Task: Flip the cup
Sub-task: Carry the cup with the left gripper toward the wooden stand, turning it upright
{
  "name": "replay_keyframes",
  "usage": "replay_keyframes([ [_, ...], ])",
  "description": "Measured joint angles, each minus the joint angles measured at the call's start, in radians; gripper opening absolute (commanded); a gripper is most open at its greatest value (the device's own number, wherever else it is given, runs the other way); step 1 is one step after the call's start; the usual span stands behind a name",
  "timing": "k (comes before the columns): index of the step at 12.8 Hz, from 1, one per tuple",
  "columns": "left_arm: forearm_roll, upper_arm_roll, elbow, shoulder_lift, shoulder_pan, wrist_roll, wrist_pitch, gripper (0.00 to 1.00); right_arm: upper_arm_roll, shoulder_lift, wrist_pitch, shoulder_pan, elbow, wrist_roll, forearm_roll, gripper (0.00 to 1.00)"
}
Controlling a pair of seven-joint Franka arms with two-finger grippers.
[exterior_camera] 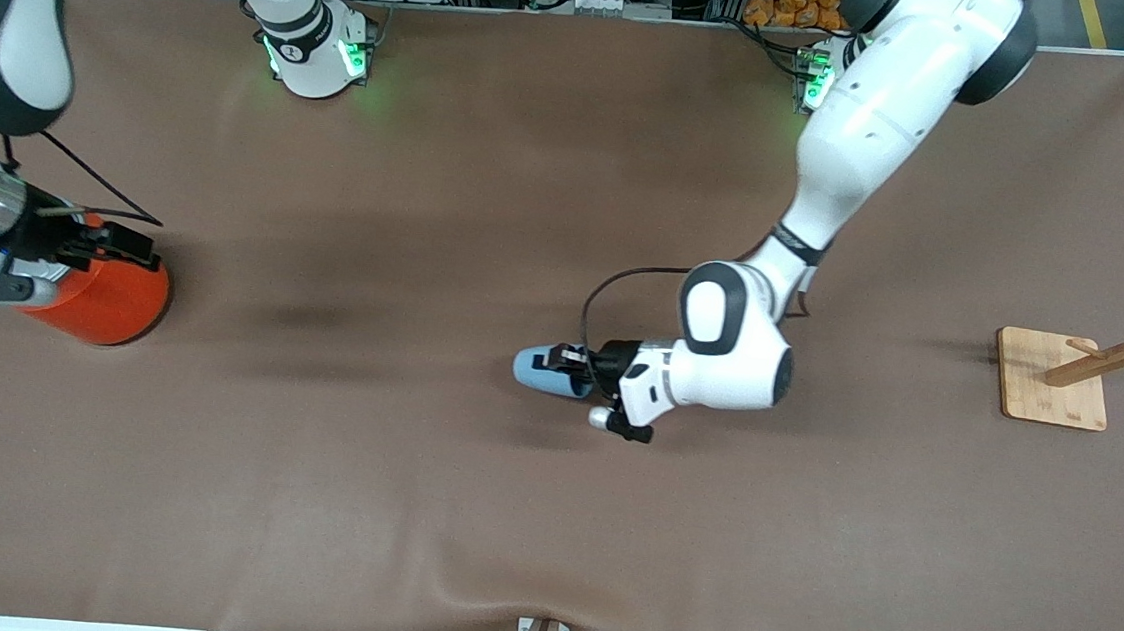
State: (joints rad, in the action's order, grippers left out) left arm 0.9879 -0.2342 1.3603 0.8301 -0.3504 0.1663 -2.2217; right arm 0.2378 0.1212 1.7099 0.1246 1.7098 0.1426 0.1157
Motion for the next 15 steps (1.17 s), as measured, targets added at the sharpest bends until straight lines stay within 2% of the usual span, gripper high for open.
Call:
replay_keyframes([
  [3, -0.248, 0.004, 0.008, -0.100, 0.083, -0.316, 0.130, 0.00, 0.035, -0.026, -0.126, -0.044, -0.082, 0.028, -0.001, 1.00],
  [7, -0.561, 0.007, 0.073, -0.197, 0.187, -0.488, 0.237, 0.00, 0.019, -0.037, -0.209, -0.021, -0.177, -0.091, 0.000, 1.00],
  [10, -0.804, 0.010, 0.191, -0.284, 0.281, -0.514, 0.247, 0.00, 0.014, -0.037, -0.216, 0.016, -0.200, -0.159, -0.010, 1.00],
  [13, -0.904, 0.012, 0.362, -0.386, 0.410, -0.492, 0.158, 0.00, 0.014, -0.037, -0.216, 0.036, -0.210, -0.175, -0.063, 1.00],
  [15, -0.967, 0.012, 0.495, -0.451, 0.447, -0.480, 0.090, 0.00, 0.014, -0.037, -0.228, 0.048, -0.218, -0.192, -0.069, 1.00],
])
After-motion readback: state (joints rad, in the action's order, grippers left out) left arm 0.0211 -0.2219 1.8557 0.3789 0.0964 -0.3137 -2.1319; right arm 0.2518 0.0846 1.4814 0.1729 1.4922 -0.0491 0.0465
